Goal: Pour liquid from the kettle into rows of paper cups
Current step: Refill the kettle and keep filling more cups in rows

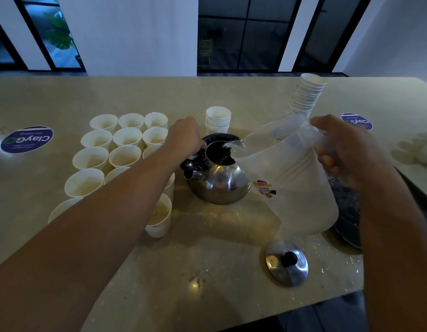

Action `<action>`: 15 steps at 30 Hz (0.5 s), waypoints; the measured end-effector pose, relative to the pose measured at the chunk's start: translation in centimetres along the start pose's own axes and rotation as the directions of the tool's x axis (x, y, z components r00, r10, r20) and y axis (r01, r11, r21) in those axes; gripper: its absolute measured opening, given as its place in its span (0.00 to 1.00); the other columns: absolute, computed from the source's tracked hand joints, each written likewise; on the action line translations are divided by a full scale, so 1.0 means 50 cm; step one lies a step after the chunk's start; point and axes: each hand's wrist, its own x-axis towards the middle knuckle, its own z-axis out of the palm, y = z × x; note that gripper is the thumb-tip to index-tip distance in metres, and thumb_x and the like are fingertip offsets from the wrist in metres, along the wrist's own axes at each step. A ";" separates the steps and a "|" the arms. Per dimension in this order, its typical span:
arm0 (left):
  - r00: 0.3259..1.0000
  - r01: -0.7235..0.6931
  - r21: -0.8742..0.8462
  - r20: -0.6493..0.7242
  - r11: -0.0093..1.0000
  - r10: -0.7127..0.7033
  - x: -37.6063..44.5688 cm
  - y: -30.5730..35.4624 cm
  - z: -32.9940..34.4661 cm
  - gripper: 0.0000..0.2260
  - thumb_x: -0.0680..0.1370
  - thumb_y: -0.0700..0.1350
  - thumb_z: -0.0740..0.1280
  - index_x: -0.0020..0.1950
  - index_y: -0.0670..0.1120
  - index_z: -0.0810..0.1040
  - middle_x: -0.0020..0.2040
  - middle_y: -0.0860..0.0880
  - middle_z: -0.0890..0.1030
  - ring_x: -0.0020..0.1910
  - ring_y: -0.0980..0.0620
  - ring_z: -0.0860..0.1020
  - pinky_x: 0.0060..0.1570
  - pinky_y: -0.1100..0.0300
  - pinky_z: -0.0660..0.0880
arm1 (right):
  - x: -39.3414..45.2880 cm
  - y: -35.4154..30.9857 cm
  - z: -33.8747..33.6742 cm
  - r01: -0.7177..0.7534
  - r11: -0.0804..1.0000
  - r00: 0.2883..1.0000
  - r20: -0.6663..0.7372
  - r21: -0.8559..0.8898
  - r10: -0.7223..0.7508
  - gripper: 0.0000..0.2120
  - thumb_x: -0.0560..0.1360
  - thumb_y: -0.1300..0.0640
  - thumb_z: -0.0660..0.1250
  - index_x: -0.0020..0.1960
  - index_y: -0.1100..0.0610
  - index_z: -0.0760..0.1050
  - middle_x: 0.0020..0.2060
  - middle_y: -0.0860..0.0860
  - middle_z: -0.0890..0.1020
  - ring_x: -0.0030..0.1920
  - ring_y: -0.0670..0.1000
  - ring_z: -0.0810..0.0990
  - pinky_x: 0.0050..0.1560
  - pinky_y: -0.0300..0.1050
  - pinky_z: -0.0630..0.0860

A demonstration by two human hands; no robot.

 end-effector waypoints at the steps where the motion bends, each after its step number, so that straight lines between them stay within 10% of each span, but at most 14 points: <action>1: 1.000 0.001 -0.002 0.000 1.000 -0.001 0.001 0.000 0.000 0.14 0.72 0.50 0.78 0.49 0.42 0.82 0.42 0.45 0.84 0.43 0.46 0.83 0.49 0.50 0.80 | 0.001 0.000 0.000 0.001 1.000 1.000 0.003 -0.002 -0.001 0.21 0.66 0.39 0.68 0.46 0.57 0.77 0.26 0.50 0.73 0.24 0.47 0.67 0.23 0.38 0.64; 15: 1.000 -0.013 -0.001 -0.013 1.000 0.013 0.003 -0.003 0.003 0.14 0.71 0.50 0.78 0.49 0.43 0.82 0.41 0.45 0.84 0.43 0.46 0.83 0.50 0.49 0.80 | 0.007 -0.005 0.004 0.029 0.994 0.999 -0.020 -0.107 -0.032 0.24 0.64 0.36 0.68 0.43 0.58 0.78 0.26 0.52 0.74 0.25 0.50 0.68 0.28 0.44 0.65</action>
